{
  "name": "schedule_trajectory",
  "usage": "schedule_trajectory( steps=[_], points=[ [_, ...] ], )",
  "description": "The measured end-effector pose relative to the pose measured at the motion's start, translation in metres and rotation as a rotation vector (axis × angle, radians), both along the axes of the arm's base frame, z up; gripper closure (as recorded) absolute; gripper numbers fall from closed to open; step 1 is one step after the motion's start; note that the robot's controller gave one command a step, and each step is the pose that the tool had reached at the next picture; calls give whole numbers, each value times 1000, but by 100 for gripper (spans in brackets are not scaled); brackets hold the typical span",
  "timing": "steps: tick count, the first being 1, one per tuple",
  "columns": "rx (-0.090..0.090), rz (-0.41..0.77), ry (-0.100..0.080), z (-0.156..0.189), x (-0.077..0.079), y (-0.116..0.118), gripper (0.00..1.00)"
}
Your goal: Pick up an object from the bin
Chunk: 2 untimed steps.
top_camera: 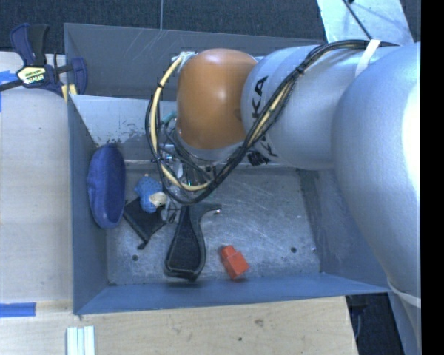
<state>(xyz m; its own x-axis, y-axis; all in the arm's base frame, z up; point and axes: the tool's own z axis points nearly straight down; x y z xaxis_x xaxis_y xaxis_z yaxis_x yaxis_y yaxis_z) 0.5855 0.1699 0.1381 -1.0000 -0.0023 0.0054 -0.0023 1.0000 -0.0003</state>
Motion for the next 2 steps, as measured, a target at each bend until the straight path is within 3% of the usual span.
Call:
schedule_trajectory(
  steps=[1, 2],
  points=[
    [4, -66, -18, -68, -20, 21, 0],
    [6, -68, -21, -64, -18, 20, 100]
  ],
)
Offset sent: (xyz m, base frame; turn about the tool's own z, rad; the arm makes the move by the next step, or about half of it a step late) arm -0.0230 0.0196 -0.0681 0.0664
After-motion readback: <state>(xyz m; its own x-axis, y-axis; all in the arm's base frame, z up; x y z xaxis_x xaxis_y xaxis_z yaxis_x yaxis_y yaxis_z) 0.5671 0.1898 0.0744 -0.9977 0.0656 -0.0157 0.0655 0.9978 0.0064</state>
